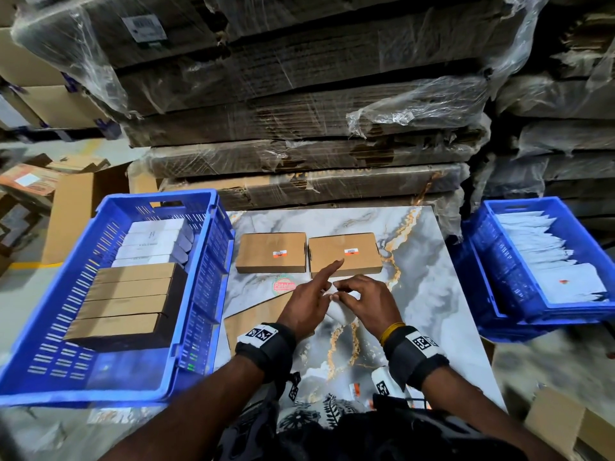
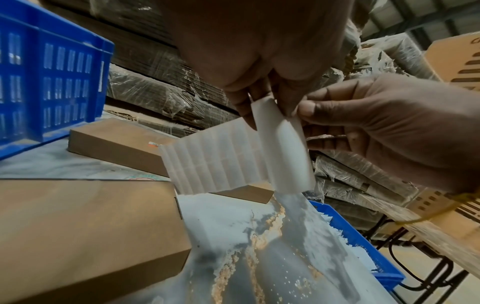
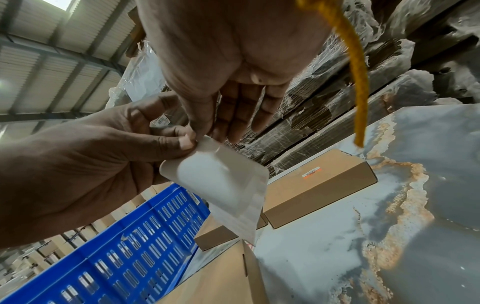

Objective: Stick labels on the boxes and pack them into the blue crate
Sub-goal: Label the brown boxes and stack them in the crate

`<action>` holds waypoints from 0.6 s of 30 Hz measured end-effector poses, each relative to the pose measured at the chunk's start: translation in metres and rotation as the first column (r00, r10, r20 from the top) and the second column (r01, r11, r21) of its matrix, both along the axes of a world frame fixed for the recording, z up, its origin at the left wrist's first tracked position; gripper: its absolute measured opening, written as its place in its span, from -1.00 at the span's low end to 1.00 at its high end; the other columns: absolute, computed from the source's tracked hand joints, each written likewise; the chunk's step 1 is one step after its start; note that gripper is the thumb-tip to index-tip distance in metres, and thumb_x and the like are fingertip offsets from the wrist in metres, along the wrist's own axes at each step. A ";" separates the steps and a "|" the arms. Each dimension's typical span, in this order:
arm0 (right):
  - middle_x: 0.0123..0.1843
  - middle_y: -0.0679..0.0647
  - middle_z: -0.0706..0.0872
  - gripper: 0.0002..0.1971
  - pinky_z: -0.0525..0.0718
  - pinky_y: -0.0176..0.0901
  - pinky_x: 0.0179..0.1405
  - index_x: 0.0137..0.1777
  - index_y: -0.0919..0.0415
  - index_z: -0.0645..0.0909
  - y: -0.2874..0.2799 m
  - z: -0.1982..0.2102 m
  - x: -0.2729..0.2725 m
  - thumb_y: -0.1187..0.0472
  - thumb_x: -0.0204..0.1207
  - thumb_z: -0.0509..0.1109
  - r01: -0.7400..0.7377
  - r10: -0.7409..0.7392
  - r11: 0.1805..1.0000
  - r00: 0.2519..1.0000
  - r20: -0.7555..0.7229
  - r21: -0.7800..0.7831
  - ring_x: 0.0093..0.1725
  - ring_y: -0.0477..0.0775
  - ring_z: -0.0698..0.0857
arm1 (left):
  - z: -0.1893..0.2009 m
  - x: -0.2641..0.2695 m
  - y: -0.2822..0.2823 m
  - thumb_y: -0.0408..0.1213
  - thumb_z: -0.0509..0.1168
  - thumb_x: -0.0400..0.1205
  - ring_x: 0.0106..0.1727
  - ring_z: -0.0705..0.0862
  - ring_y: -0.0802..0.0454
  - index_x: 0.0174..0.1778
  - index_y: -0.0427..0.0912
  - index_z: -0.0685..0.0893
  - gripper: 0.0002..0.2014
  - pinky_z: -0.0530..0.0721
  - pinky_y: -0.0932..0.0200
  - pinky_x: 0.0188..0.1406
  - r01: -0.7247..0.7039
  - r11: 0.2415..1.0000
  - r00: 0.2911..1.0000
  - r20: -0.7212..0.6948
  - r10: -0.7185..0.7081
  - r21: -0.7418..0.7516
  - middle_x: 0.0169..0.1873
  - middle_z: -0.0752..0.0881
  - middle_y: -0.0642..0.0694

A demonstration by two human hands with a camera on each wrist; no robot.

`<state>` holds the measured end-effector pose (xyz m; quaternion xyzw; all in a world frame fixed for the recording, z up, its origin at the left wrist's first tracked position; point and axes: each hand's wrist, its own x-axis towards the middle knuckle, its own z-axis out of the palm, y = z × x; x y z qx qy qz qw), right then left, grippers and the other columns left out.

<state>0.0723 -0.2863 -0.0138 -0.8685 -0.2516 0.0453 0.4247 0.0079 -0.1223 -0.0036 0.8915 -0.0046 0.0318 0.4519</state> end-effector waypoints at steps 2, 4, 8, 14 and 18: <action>0.00 -0.12 0.81 -0.80 0.69 -0.14 0.01 0.05 0.03 0.82 -0.001 0.000 -0.002 0.02 0.49 0.53 0.013 -0.011 0.999 0.999 0.042 -0.052 0.01 -0.08 0.74 | -0.001 -0.001 -0.002 -0.41 0.18 0.69 -0.22 0.58 0.14 0.65 0.32 0.19 -0.30 0.48 0.44 -0.17 0.039 0.999 0.999 0.033 -0.039 0.007 -0.30 0.58 0.13; 0.01 -0.12 0.82 -0.81 0.67 -0.17 -0.02 0.04 0.02 0.82 -0.001 0.000 -0.004 0.00 0.50 0.52 0.020 -0.013 0.996 0.996 0.085 -0.088 0.02 -0.07 0.74 | -0.001 -0.002 -0.002 -0.43 0.18 0.68 -0.32 0.57 0.06 0.68 0.28 0.15 -0.28 0.52 0.31 -0.27 0.066 0.998 0.997 0.047 -0.066 0.004 -0.40 0.58 0.08; 0.01 -0.09 0.82 -0.82 0.70 -0.14 -0.03 0.07 0.03 0.82 -0.002 -0.004 -0.005 0.04 0.55 0.47 0.005 0.007 0.995 0.992 0.123 -0.101 0.02 -0.01 0.75 | 0.000 -0.003 -0.002 -0.34 0.17 0.73 -0.32 0.60 0.07 0.68 0.32 0.09 -0.31 0.61 0.14 -0.22 0.088 0.995 0.995 0.043 -0.090 0.050 -0.32 0.69 -0.07; -0.01 -0.06 0.83 -0.83 0.66 -0.21 -0.04 0.04 0.07 0.83 -0.002 -0.005 -0.007 0.13 0.55 0.42 0.009 0.002 0.997 0.991 0.134 -0.076 0.00 0.00 0.76 | -0.001 -0.006 -0.005 -0.42 0.18 0.68 -0.31 0.63 -0.05 0.67 0.36 0.07 -0.23 0.67 -0.06 -0.16 0.067 0.996 0.998 0.018 -0.068 0.051 -0.33 0.69 -0.08; 0.02 -0.11 0.79 -0.82 0.71 -0.11 0.01 0.06 0.05 0.80 -0.003 -0.007 -0.007 0.09 0.55 0.41 -0.022 0.024 0.999 0.996 0.082 -0.026 0.03 -0.05 0.74 | 0.000 -0.007 -0.006 -0.42 0.22 0.65 -0.29 0.64 -0.02 0.66 0.33 0.13 -0.24 0.68 0.01 -0.12 0.047 0.999 0.998 0.041 -0.046 -0.006 -0.32 0.70 0.03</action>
